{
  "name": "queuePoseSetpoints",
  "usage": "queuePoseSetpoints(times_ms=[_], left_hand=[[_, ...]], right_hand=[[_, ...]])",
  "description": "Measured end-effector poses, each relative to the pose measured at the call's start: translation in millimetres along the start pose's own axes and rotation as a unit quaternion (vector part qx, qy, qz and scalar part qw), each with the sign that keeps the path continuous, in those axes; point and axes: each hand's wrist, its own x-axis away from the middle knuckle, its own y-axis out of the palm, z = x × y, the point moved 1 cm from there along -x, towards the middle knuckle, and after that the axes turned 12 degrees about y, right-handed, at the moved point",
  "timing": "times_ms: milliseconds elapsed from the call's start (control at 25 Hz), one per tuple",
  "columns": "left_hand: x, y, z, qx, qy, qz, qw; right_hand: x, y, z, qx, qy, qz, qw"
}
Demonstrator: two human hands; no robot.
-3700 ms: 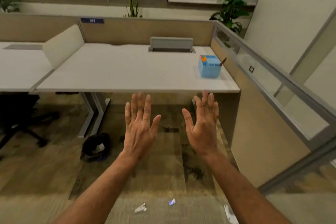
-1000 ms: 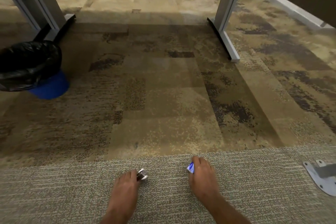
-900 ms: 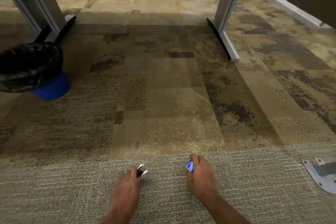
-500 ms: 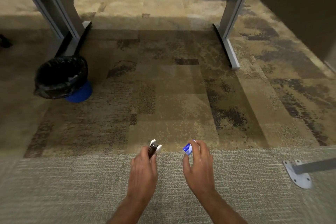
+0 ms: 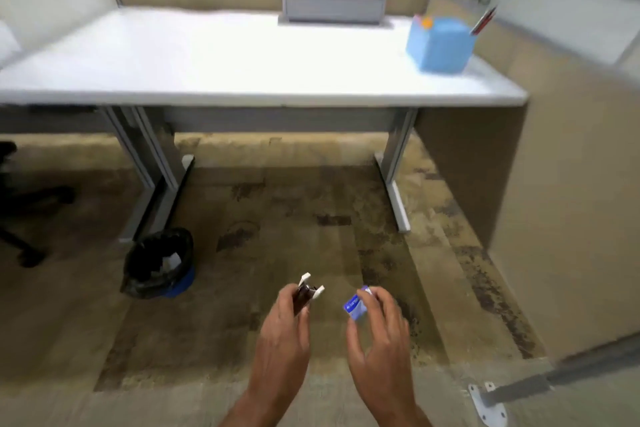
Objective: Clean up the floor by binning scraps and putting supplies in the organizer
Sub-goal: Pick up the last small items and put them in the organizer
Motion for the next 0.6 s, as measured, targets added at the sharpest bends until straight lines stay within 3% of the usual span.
queuePoseSetpoints(times_ms=[120, 360, 600], left_hand=[[-64, -46, 90, 0.016, 0.043, 0.022, 0.999], [-168, -126, 260, 0.038, 0.101, 0.090, 0.990], [-234, -163, 336, 0.056, 0.140, 0.118, 0.982]], right_hand=[[-53, -81, -54, -0.039, -0.022, 0.063, 0.997], [-156, -235, -151, -0.065, -0.087, 0.096, 0.989], [-230, -304, -210, -0.056, -0.111, 0.103, 0.987]])
